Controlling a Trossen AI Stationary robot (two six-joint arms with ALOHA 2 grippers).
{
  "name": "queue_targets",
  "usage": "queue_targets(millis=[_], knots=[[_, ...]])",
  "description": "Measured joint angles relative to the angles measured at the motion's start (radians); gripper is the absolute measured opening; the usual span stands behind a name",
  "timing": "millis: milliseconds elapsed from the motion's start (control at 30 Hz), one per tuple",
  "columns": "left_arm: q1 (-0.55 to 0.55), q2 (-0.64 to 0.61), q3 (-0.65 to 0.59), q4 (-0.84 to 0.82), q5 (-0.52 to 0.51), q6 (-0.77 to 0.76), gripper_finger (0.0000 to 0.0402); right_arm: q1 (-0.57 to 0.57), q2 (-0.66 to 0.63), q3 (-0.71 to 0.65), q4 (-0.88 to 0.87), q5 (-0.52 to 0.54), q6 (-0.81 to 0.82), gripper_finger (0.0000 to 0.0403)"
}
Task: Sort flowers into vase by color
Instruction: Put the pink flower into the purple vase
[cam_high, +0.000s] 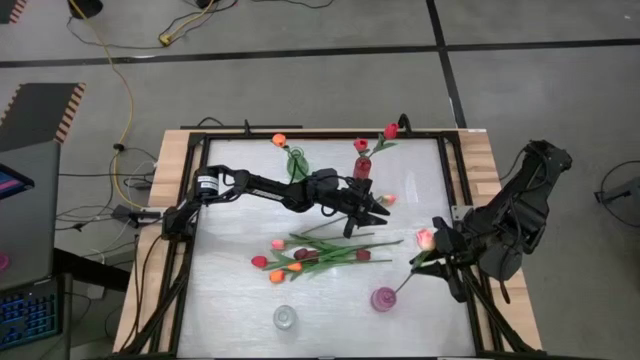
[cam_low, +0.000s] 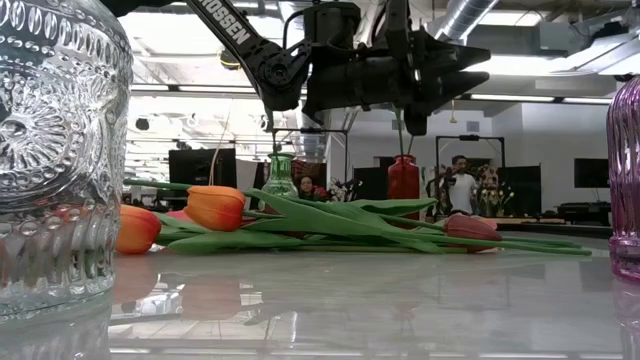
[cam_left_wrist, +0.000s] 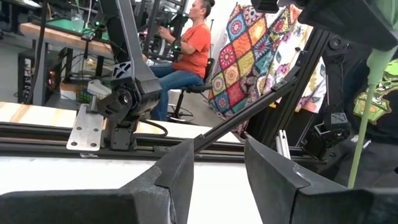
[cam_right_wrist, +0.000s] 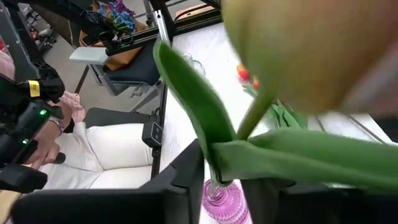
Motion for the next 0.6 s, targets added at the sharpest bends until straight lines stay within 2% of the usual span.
queue_targets(millis=[100, 300, 500, 600], knots=[[0.002, 0.000, 0.000, -0.012, 0.000, 0.002, 0.0129, 0.000, 0.000, 0.000, -0.002, -0.007, 0.000, 0.0150], [0.003, 0.000, 0.000, -0.013, 0.000, 0.034, 0.0129, 0.000, -0.009, 0.000, -0.098, -0.109, 0.005, 0.0185], [0.004, 0.000, 0.000, -0.034, -0.003, 0.096, 0.0129, 0.000, -0.008, 0.000, -0.206, -0.177, 0.130, 0.0193], [0.004, 0.000, 0.000, -0.087, -0.037, 0.142, 0.0129, 0.000, -0.008, 0.000, -0.245, -0.187, 0.171, 0.0190]])
